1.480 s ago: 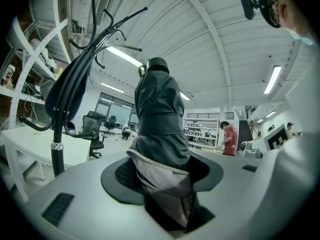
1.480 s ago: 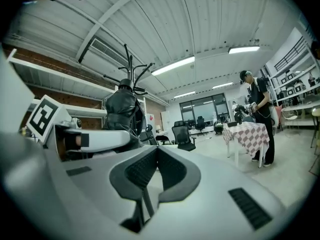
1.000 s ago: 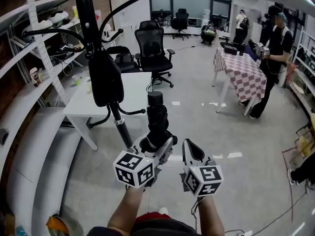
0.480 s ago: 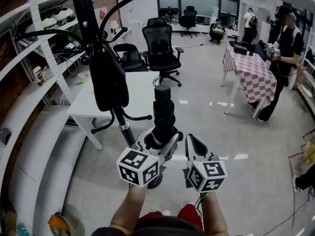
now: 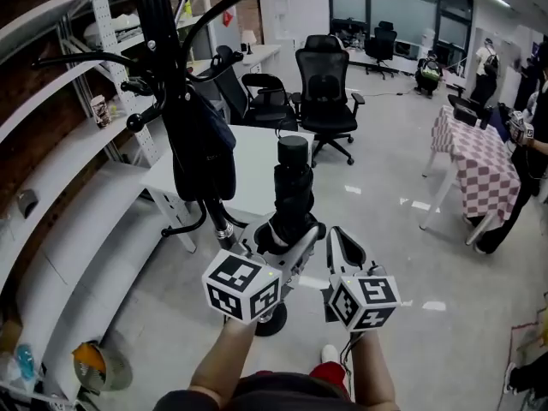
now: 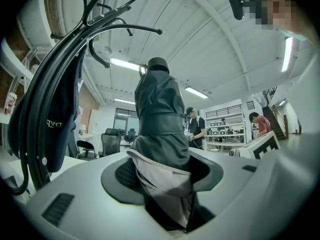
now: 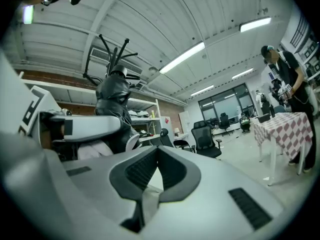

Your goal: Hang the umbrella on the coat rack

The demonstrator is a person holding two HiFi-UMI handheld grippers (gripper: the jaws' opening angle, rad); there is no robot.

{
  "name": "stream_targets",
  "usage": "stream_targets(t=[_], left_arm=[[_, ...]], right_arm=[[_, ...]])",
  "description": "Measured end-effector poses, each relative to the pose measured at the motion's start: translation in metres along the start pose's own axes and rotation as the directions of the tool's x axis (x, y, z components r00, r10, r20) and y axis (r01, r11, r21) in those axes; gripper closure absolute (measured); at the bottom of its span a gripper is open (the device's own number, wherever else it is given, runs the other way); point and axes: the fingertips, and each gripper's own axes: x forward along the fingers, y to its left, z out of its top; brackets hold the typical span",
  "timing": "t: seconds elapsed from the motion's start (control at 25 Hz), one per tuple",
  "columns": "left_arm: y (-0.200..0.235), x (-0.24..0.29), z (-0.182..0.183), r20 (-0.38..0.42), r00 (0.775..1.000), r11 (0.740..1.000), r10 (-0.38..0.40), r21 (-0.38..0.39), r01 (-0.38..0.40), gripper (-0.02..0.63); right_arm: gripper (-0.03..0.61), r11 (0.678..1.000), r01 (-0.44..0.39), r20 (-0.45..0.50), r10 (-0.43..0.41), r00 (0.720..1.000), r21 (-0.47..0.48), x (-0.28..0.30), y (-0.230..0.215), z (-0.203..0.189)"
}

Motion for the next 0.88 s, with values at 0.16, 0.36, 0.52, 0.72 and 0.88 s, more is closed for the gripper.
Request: stream_targets(t=[0.16,0.36,0.52,0.72,0.88], left_arm=[[0.025,0.017,0.015,0.013,0.993,0.993,0.117,0.019,-0.117,0.385],[0.051,0.038,0.026,0.017,0.969,0.968,0.247,0.030,-0.247,0.385],[0.065,0.049,0.033,0.022,0.933,0.932,0.359,0.052,-0.360,0.385],[0.086,0.055,0.045,0.037,0.875,0.871,0.484,0.074,-0.485,0.385],[0.101,0.051,0.055,0.044,0.824,0.819,0.565,0.093,-0.567,0.385]], right_arm=[[0.561,0.992,-0.125,-0.005,0.125,0.992,-0.012,0.038,-0.003,0.014],[0.561,0.969,-0.246,-0.024,0.245,0.969,-0.019,0.075,-0.012,0.025],[0.561,0.941,-0.337,-0.045,0.336,0.941,-0.011,0.097,-0.021,0.026],[0.561,0.897,-0.441,-0.068,0.439,0.896,-0.018,0.117,-0.020,0.029],[0.561,0.859,-0.511,-0.069,0.509,0.858,-0.019,0.127,-0.014,0.033]])
